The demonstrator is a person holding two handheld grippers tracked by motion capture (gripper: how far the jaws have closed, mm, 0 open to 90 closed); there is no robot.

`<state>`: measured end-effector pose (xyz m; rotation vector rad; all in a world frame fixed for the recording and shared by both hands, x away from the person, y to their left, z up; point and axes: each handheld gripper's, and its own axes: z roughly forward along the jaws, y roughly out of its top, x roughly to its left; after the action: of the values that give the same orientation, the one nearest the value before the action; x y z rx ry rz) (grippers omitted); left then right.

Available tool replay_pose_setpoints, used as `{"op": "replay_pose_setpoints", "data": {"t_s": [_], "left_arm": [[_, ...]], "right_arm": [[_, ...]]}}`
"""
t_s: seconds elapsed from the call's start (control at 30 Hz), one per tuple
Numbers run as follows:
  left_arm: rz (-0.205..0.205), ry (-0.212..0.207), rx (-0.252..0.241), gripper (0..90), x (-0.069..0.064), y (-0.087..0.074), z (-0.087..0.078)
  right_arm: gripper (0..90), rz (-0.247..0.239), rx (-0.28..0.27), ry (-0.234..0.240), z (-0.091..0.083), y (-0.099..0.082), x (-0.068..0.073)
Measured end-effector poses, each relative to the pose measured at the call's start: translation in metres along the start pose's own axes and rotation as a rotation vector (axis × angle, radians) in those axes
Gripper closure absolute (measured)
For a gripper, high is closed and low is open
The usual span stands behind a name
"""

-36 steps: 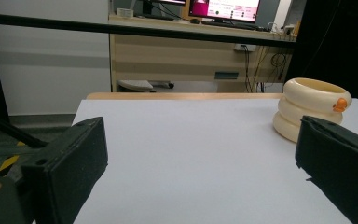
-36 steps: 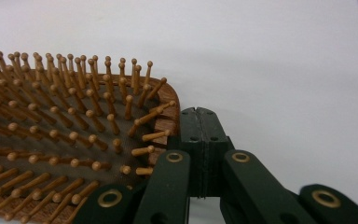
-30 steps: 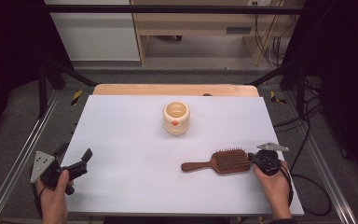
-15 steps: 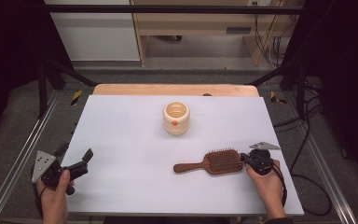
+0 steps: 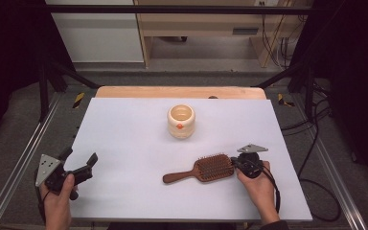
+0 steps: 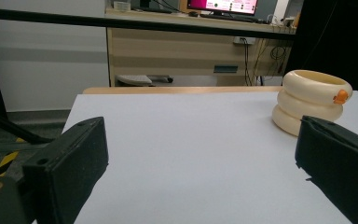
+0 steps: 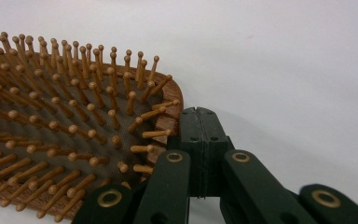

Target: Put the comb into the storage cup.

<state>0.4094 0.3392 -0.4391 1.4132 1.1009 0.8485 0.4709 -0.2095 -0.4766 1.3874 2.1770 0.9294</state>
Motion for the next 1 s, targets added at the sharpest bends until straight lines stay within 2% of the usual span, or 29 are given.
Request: {"op": "replay_pose_setpoints", "data": {"t_s": [0.4,0.6,1.0], "left_arm": [[0.004,-0.001,0.011,2.5,-0.004,-0.001,0.002],[0.009,0.001,0.016,2.5,-0.006,-0.001,0.002],[0.009,0.000,0.017,2.6,-0.006,-0.002,0.003]], "right_arm": [[90.0,-0.041,0.012,0.034,0.015,0.011,0.032],[90.0,-0.059,0.017,0.048,0.017,0.014,0.046],[90.0,-0.041,0.028,0.052,0.017,0.015,0.052]]}}
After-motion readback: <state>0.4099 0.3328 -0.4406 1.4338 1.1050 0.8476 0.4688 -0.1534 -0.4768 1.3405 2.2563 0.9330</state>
